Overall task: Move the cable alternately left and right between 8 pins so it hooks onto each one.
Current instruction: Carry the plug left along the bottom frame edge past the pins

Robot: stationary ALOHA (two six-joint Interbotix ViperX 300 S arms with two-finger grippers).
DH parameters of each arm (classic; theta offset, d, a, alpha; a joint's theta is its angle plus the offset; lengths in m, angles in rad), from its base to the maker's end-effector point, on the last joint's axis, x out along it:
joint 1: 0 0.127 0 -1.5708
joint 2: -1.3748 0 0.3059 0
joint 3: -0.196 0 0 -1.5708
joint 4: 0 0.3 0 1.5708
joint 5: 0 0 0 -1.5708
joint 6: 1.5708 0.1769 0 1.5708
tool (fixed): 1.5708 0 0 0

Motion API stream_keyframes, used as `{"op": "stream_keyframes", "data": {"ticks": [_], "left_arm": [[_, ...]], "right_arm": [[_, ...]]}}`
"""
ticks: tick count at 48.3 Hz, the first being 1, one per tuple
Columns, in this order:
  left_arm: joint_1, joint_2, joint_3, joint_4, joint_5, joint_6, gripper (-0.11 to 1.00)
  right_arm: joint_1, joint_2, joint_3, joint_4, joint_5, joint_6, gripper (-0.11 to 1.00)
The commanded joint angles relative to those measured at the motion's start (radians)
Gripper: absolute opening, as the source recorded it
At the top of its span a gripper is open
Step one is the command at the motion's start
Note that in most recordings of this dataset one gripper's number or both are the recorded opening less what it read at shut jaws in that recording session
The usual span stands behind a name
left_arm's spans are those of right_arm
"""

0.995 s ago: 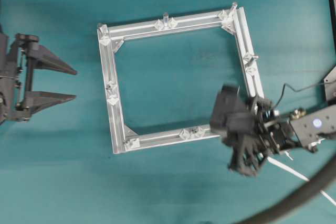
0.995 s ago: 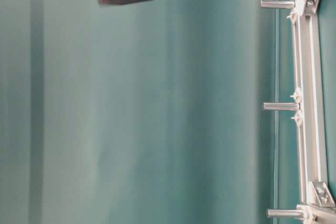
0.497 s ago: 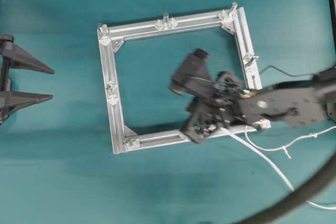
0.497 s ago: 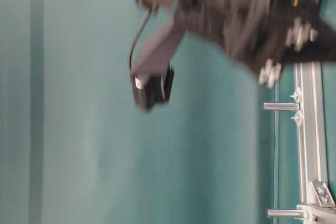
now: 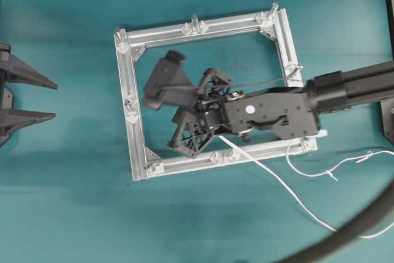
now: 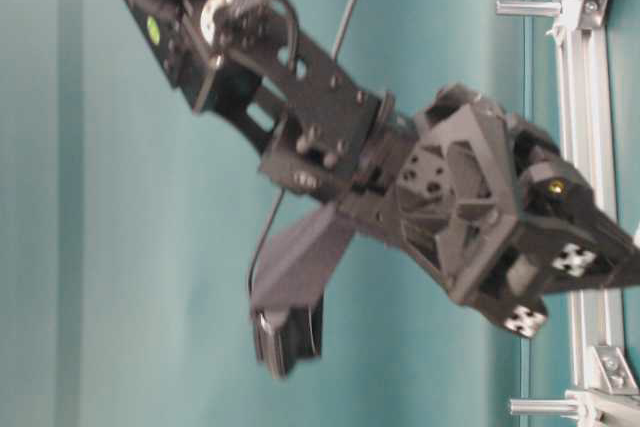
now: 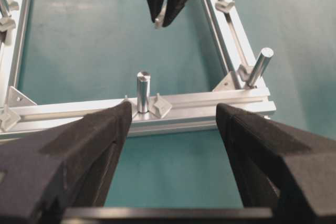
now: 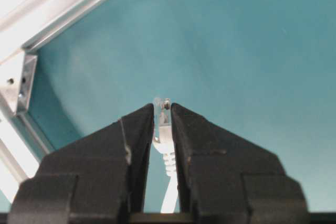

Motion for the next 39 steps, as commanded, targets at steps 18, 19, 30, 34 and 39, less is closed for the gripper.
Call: {"op": "stream_keyframes", "data": {"ticks": [18,19,30,34,39], "left_arm": [[-0.003,0.005,-0.012,0.003,-0.003,0.0,0.75],[-0.003,0.005,-0.012,0.003,-0.002,0.0,0.75],[-0.003,0.005,-0.006,0.003,0.028,0.0,0.75],[-0.003,0.003,-0.003,0.003,0.031,-0.002,0.75],[-0.003,0.005,-0.005,0.003,0.031,0.0,0.75]], "right_arm": [[0.098,0.0,-0.084,0.123,0.048,-0.362,0.14],[0.106,0.0,-0.087,0.126,0.048,-0.365,0.14],[0.196,0.032,-0.169,0.13,0.075,-0.365,0.14],[0.221,0.063,-0.219,0.144,0.109,-0.364,0.14],[0.245,0.11,-0.291,0.178,0.133,-0.364,0.14]]}}
